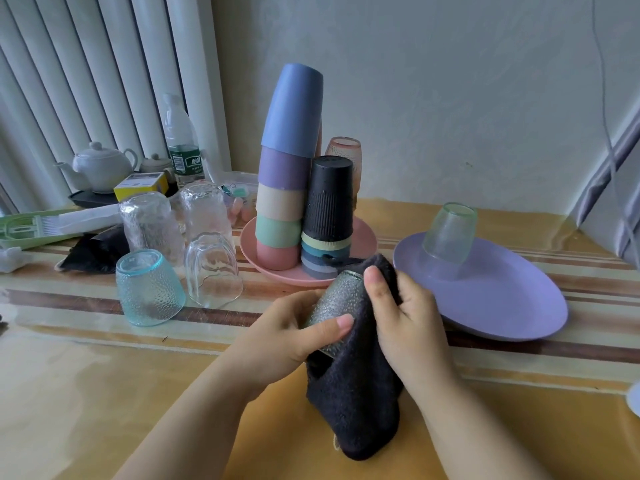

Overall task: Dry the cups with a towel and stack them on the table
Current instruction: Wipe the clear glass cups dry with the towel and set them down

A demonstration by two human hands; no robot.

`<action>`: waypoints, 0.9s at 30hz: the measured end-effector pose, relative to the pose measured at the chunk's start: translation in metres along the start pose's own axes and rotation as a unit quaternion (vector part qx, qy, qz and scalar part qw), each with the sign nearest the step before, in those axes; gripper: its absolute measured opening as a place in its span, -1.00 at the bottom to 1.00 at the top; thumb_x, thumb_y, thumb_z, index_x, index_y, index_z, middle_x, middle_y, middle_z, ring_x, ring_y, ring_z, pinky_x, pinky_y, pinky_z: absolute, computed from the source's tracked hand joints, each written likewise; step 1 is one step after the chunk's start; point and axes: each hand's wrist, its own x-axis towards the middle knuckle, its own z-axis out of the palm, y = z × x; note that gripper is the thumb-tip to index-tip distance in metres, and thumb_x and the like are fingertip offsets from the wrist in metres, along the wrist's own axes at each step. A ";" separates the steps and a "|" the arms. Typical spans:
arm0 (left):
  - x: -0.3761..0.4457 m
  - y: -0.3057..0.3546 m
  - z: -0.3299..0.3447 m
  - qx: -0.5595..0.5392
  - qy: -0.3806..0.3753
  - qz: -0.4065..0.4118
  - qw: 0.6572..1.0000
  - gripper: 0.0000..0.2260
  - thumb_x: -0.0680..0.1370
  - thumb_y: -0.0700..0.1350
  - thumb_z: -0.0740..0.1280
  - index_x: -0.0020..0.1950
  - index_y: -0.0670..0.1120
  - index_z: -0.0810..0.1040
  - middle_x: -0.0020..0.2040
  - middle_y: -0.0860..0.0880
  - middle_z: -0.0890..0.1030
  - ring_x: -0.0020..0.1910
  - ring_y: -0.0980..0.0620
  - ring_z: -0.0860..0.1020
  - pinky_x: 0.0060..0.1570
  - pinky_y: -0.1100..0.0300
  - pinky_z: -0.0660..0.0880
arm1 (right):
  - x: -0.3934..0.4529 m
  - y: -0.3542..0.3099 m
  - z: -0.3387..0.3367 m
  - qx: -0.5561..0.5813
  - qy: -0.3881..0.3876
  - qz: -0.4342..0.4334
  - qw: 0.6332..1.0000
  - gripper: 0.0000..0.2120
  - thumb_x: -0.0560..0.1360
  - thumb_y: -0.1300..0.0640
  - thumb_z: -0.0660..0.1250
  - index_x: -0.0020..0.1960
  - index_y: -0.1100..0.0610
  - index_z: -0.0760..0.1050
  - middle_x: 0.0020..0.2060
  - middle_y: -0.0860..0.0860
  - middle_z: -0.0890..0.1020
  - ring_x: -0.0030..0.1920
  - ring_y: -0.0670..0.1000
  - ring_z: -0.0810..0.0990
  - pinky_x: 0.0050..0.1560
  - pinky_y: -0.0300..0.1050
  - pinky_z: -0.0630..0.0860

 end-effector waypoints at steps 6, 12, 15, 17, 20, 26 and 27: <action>0.003 -0.003 0.007 -0.017 0.072 0.004 0.997 -0.60 0.43 0.02 0.48 0.19 -0.11 0.56 -0.02 0.08 0.71 -0.03 0.19 0.65 -0.14 0.43 0.49 | 0.002 0.005 0.002 -0.010 0.111 0.050 0.993 -0.65 0.48 -0.20 0.15 -0.31 0.03 0.39 -0.44 -0.16 0.54 -0.37 -0.23 0.45 -0.30 -0.35 0.36; 0.003 -0.012 -0.004 0.009 0.158 0.007 0.987 -0.49 0.40 -0.03 0.52 0.30 -0.07 0.48 0.10 0.06 0.67 0.08 0.19 0.63 0.07 0.33 0.53 | -0.001 0.007 0.010 -0.042 -0.080 0.069 0.994 -0.76 0.53 -0.12 0.13 0.03 -0.02 0.47 -0.10 -0.18 0.59 -0.01 -0.25 0.52 -0.05 -0.55 0.33; 0.002 -0.009 -0.004 0.060 0.188 0.003 0.980 -0.69 0.44 -0.21 0.49 0.09 0.05 0.52 -0.03 0.10 0.66 -0.09 0.27 0.64 -0.08 0.38 0.54 | -0.003 0.011 0.012 -0.059 -0.174 0.061 0.981 -0.58 0.58 0.14 0.19 0.42 -0.03 0.29 0.31 -0.17 0.45 0.34 -0.23 0.34 0.34 -0.35 0.24; 0.005 -0.003 -0.005 0.115 0.175 -0.008 0.978 -0.73 0.45 -0.24 0.48 0.01 0.06 0.52 -0.06 0.08 0.65 -0.10 0.22 0.64 -0.13 0.39 0.54 | -0.004 0.010 0.011 -0.073 -0.192 0.051 0.977 -0.47 0.57 0.21 0.19 0.48 -0.08 0.18 0.40 -0.21 0.33 0.41 -0.24 0.25 0.42 -0.28 0.16; 0.009 0.014 -0.011 0.292 0.140 -0.047 0.945 -0.59 0.41 -0.06 0.51 0.17 -0.02 0.44 0.02 0.11 0.53 0.02 0.09 0.50 -0.10 0.36 0.45 | -0.005 0.011 0.010 -0.089 -0.177 0.026 0.980 -0.44 0.56 0.28 0.22 0.47 -0.11 0.20 0.31 -0.24 0.37 0.35 -0.24 0.31 0.29 -0.44 0.17; -0.024 0.033 -0.046 0.364 0.252 -0.041 0.896 -0.38 0.31 -0.04 0.58 0.29 -0.06 0.41 0.12 -0.01 0.49 0.10 -0.04 0.49 0.03 0.14 0.46 | -0.013 0.005 0.018 -0.062 -0.164 -0.019 0.984 -0.47 0.52 0.35 0.26 0.30 -0.19 0.33 0.15 -0.22 0.51 0.21 -0.28 0.45 0.20 -0.36 0.35; -0.034 0.033 -0.056 0.332 0.286 -0.028 0.899 -0.42 0.30 -0.05 0.59 0.24 -0.06 0.44 0.08 -0.01 0.52 0.07 -0.04 0.51 0.02 0.11 0.49 | -0.014 0.002 0.019 -0.049 -0.164 -0.042 0.984 -0.49 0.50 0.40 0.26 0.20 -0.18 0.36 0.10 -0.23 0.55 0.18 -0.32 0.48 0.18 -0.41 0.37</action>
